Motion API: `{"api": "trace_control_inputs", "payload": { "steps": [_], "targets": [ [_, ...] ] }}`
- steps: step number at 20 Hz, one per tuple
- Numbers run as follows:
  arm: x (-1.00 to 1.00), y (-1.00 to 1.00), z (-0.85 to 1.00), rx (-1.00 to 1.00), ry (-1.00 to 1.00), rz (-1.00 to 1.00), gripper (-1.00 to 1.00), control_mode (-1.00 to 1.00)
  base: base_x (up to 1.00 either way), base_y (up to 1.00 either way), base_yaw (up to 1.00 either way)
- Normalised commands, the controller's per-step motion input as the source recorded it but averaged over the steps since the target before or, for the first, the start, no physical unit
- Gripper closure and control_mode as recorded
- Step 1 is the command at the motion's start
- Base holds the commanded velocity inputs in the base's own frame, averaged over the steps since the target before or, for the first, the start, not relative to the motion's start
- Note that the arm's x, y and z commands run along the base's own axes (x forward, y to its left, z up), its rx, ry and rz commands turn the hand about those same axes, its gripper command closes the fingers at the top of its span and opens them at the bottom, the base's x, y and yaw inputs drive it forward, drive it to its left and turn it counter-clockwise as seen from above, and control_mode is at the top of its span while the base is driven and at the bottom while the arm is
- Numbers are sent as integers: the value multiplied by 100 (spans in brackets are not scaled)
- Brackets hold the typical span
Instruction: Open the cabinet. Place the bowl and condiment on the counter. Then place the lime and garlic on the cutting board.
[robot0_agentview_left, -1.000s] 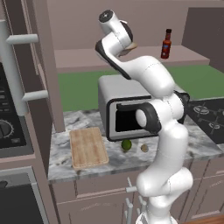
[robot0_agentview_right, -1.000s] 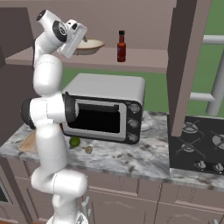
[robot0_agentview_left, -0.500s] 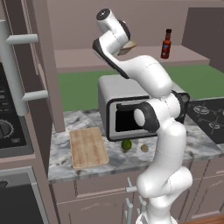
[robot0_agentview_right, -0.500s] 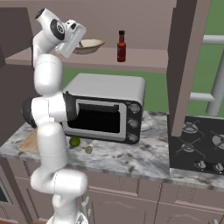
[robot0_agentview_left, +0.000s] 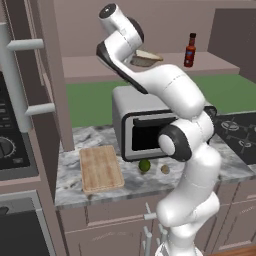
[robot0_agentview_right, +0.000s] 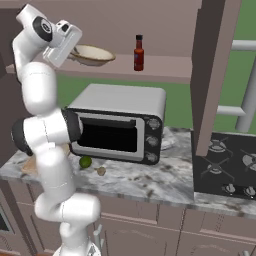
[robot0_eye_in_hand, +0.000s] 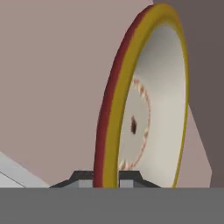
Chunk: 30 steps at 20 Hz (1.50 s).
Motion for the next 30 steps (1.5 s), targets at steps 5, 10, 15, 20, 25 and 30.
{"api": "trace_control_inputs", "payload": {
  "steps": [5,10,15,20,25,30],
  "targets": [
    [-100,26,0,2,-1,0,100,-100,0,0,0],
    [-100,18,0,0,0,0,100,-100,0,0,0],
    [-100,3,-1,0,0,3,100,-100,0,0,0],
    [-100,-12,-29,0,0,2,100,-100,0,0,0],
    [-100,-41,-20,0,4,0,100,-100,0,0,0],
    [-100,-79,-20,0,12,0,100,-100,0,0,0]
  ]
}}
